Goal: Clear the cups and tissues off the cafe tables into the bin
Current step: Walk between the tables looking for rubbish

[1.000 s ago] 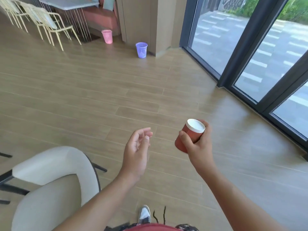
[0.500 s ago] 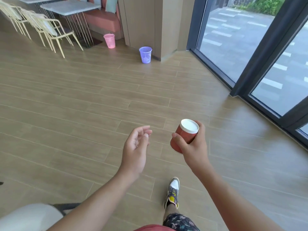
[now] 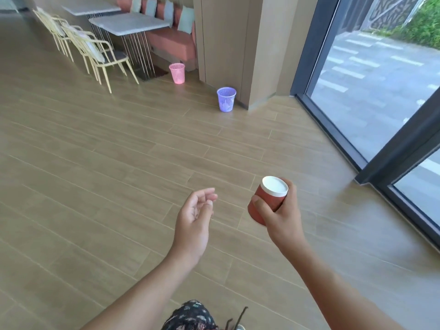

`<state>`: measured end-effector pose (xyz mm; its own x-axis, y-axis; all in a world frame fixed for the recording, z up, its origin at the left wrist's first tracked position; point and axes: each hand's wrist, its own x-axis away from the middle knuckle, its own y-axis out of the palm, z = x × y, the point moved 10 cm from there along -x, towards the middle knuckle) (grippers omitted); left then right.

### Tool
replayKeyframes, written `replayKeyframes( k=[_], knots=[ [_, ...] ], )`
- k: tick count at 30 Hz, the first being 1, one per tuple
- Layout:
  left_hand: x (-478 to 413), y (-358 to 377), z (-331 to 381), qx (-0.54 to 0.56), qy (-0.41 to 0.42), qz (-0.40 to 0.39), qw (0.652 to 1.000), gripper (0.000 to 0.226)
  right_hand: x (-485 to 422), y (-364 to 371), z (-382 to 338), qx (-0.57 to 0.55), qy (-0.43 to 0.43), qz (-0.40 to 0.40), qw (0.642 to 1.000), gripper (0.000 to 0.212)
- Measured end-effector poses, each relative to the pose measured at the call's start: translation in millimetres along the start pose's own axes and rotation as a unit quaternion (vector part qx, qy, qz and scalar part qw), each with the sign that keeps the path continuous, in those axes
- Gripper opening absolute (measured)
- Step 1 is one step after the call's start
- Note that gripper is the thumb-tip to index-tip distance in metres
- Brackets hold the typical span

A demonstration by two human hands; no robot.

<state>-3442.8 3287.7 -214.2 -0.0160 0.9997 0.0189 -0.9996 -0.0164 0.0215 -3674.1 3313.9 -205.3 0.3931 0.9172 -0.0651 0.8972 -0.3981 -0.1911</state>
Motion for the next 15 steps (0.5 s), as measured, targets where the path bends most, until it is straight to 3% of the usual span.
replayKeyframes(
  k=[15],
  knots=[
    [-337.4,30.6,-11.7,0.033,-0.01,-0.02,0.999,0.027,-306.6,114.4,6.7,0.01,-0.005,0.022,1.0,0.058]
  ],
)
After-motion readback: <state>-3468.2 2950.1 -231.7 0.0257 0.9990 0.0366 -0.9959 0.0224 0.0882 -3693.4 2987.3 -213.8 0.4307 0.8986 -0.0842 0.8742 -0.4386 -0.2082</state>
